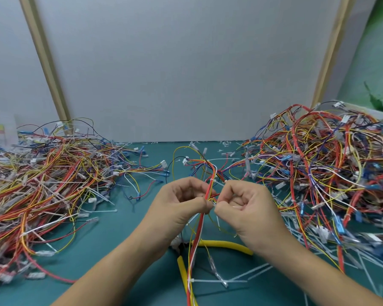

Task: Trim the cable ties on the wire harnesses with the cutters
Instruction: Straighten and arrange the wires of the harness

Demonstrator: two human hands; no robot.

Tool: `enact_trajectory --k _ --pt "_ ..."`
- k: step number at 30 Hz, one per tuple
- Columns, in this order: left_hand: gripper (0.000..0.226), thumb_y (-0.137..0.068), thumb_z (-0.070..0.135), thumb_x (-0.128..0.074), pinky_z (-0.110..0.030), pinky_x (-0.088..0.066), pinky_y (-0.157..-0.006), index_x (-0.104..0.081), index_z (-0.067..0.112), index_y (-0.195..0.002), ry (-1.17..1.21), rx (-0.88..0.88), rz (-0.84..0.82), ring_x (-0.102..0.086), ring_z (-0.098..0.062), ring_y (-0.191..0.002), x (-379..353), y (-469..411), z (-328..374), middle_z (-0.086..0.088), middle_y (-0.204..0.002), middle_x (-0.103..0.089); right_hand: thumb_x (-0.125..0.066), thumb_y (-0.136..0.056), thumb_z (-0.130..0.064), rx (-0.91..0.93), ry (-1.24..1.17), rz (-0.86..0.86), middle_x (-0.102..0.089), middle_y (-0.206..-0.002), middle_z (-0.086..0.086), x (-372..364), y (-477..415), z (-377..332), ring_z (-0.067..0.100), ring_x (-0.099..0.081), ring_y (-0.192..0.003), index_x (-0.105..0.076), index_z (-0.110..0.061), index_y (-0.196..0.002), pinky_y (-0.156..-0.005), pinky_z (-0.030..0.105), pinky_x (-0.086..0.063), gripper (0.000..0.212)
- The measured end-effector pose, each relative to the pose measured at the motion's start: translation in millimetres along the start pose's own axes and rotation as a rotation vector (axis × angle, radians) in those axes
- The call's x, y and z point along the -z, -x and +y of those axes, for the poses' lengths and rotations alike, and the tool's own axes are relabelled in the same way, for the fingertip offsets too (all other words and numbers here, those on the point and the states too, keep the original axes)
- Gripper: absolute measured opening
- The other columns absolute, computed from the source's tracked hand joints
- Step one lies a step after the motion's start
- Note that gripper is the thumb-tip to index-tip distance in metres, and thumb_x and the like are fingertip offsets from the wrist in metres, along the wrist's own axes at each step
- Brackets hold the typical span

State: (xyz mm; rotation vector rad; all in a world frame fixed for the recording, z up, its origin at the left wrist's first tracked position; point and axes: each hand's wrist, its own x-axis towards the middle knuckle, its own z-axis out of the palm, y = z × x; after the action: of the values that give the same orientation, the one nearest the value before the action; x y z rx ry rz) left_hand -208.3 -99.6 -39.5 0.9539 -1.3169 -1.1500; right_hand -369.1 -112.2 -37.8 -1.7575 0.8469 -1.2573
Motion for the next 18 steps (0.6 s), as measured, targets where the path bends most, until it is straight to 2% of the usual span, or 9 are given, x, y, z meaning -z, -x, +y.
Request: enact_trajectory --k 3,7,9,12,15,18 --pt "0.023 -0.065 0.006 -0.071 -0.025 -0.051 -0.075 -0.070 0.007 -0.087 -0.001 -0.005 -0.005 -0.060 -0.024 -0.079 -0.3 -0.3 -0.9 -0.017 -0.083 -0.064 -0.064 -0.062 -0.031 0.015 0.009 0.009 -0.028 -0.043 -0.011 -0.3 -0.5 0.2 0.004 -0.019 -0.042 -0.052 -0.004 -0.064 -0.041 0.016 -0.019 0.029" --pt "0.029 -0.057 0.018 -0.075 -0.031 -0.050 -0.080 -0.070 0.013 -0.086 0.030 -0.009 -0.016 -0.061 -0.027 -0.081 -0.4 0.0 0.0 -0.020 -0.087 -0.065 -0.062 -0.068 -0.011 0.006 -0.018 0.016 -0.027 -0.042 -0.012 -2.1 -1.8 -0.3 0.002 -0.018 -0.040 -0.050 0.000 -0.063 -0.040 0.014 -0.019 0.017" --pt "0.028 -0.055 0.020 -0.075 -0.033 -0.049 -0.082 -0.071 0.017 -0.083 0.035 -0.019 -0.016 -0.061 -0.027 -0.081 -0.5 -0.7 0.5 -0.019 -0.088 -0.065 -0.060 -0.069 -0.009 0.010 -0.023 0.024 -0.027 -0.041 -0.012 -1.8 -2.3 -1.2 0.002 -0.018 -0.040 -0.049 0.001 -0.061 -0.040 0.014 -0.019 0.017" --pt "0.028 -0.054 0.021 -0.074 -0.029 -0.050 -0.079 -0.071 0.019 -0.081 0.020 -0.021 -0.012 -0.060 -0.026 -0.080 0.4 -1.7 -0.7 -0.018 -0.086 -0.064 -0.061 -0.069 -0.011 0.025 0.006 0.008 -0.027 -0.042 -0.011 0.1 -1.8 -2.5 0.004 -0.018 -0.041 -0.050 -0.002 -0.061 -0.041 0.015 -0.020 0.016" --pt "0.032 -0.061 0.021 -0.073 -0.026 -0.049 -0.078 -0.069 0.009 -0.090 0.032 0.021 -0.059 -0.059 -0.023 -0.083 2.8 -2.3 -1.9 -0.016 -0.087 -0.062 -0.061 -0.069 -0.014 0.051 0.084 -0.053 -0.028 -0.043 -0.011 1.2 0.7 -2.6 0.005 -0.021 -0.043 -0.052 -0.007 -0.064 -0.043 0.019 -0.020 0.012" --pt "0.030 -0.076 0.025 -0.068 -0.030 -0.044 -0.074 -0.071 0.001 -0.093 0.076 0.087 -0.040 -0.053 -0.027 -0.085 3.9 -3.9 -0.2 -0.017 -0.089 -0.060 -0.061 -0.068 -0.018 0.057 0.136 -0.125 -0.031 -0.046 -0.009 -0.7 5.6 -1.1 0.007 -0.025 -0.046 -0.053 -0.009 -0.066 -0.046 0.024 -0.021 0.012"
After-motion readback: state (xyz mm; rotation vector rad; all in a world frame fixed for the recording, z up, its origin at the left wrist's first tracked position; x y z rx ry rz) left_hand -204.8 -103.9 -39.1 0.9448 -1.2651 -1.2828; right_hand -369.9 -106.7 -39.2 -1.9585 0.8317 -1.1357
